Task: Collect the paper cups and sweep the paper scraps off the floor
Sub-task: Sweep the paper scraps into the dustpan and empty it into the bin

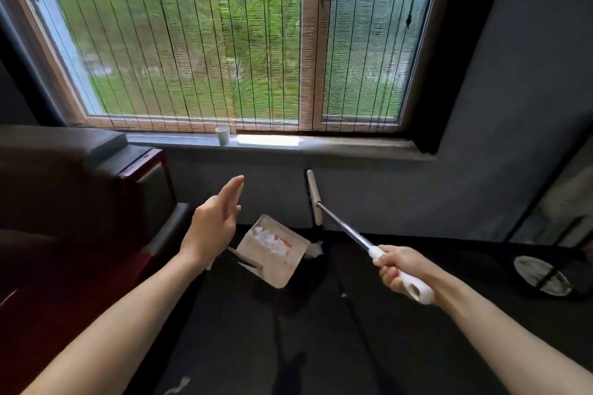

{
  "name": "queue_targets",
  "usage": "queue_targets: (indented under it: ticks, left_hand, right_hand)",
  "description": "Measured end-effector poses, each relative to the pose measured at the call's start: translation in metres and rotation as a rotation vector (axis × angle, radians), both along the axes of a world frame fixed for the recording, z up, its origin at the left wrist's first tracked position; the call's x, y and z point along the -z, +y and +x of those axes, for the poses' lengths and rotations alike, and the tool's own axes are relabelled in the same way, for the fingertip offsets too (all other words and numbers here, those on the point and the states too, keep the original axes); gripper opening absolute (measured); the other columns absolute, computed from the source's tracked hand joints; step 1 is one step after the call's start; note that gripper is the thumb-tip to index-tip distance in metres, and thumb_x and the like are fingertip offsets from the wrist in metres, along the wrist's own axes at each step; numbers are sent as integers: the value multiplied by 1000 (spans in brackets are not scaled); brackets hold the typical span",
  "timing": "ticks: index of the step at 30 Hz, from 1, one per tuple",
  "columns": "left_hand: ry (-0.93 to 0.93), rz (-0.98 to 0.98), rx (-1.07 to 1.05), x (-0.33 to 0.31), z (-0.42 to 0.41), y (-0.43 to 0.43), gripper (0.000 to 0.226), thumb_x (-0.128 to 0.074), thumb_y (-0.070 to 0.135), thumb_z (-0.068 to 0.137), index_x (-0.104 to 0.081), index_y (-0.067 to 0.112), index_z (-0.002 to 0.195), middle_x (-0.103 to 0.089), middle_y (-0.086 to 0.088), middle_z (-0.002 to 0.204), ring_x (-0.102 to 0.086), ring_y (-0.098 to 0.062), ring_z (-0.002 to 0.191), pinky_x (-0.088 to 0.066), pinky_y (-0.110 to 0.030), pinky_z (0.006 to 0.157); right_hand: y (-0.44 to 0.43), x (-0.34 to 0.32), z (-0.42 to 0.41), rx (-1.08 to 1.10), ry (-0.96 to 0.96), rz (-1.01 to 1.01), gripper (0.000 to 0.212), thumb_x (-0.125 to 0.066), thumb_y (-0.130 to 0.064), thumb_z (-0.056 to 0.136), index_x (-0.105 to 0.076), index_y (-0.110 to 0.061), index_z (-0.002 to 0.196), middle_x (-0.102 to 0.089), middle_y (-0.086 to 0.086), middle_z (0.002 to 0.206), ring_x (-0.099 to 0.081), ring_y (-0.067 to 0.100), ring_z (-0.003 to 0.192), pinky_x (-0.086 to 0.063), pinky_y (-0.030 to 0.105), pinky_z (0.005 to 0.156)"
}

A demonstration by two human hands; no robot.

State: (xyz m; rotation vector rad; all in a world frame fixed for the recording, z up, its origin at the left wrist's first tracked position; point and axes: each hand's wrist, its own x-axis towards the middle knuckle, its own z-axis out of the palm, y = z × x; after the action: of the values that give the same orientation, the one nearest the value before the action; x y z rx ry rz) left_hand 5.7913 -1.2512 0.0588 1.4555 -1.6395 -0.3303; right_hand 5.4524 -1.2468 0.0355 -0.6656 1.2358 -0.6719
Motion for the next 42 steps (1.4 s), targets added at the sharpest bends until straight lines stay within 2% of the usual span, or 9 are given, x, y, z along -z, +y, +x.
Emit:
queue_targets:
  ticks: [3,6,10,14,17,23,32,36,42]
  left_hand:
    - [-238,-40,84,-3,-9,-36,62,-53,-1,91,-34,21,145,-63,-21,107,-64,-34,98,-51,-50,89]
    - [-452,27,235,2,-24,-68,63,-52,7,93,-22,24,146,-56,-12,94,-63,-33,82,-53,-47,77]
    - [-717,213,504,19,-52,-109,58,-43,35,97,-14,51,144,-52,-3,115,-61,-31,98,-50,-40,84]
    - [-475,556,700,41,-83,-114,68,-36,65,90,16,65,133,-50,29,131,-53,-10,120,-38,-22,96]
    - [-390,706,715,63,-91,-107,86,-41,69,85,21,49,141,-51,48,104,-59,14,81,-39,-10,78]
    - [-617,853,729,90,-95,-84,94,-40,74,81,5,28,150,-61,-1,110,-59,-13,94,-39,-22,78]
    - [-949,600,673,94,-113,-58,91,-40,70,84,0,23,151,-62,-9,116,-61,-27,102,-24,-29,47]
    - [-988,485,650,89,-117,-56,90,-39,71,84,-7,20,151,-64,-11,109,-62,-29,97,-30,-31,52]
    - [-1133,377,659,91,-125,-46,88,-35,71,85,-5,22,151,-67,-6,95,-65,-27,87,-33,-30,47]
  right_hand:
    - [-22,-2,-5,8,9,5,20,-39,5,95,-44,-14,99,-41,0,49,-37,3,33,-29,12,27]
    - [-35,2,-9,-7,49,-19,19,-40,5,94,-43,-13,98,-42,-1,50,-36,3,34,-28,12,28]
    - [-52,8,-13,78,57,34,27,-42,5,94,-51,-15,111,-43,0,49,-36,4,33,-28,12,28]
    - [-55,19,-12,80,62,50,31,-44,5,93,-43,-7,122,-44,1,51,-37,4,35,-29,13,29]
    - [-54,21,-16,82,31,77,17,-44,4,93,-51,-11,97,-43,1,53,-36,4,36,-29,13,28]
    - [-47,25,-15,149,-15,119,22,-41,5,95,-49,-13,103,-41,2,53,-36,3,34,-27,11,28]
    - [-33,23,-18,192,-42,111,29,-40,6,95,-45,-14,116,-37,2,58,-36,3,32,-29,11,28]
    - [-25,17,-22,187,-43,118,20,-39,5,95,-43,-14,96,-35,1,56,-36,1,31,-28,11,27]
    - [-11,19,-29,237,-77,125,32,-38,3,96,-41,-19,119,-33,-1,59,-35,1,31,-27,10,27]
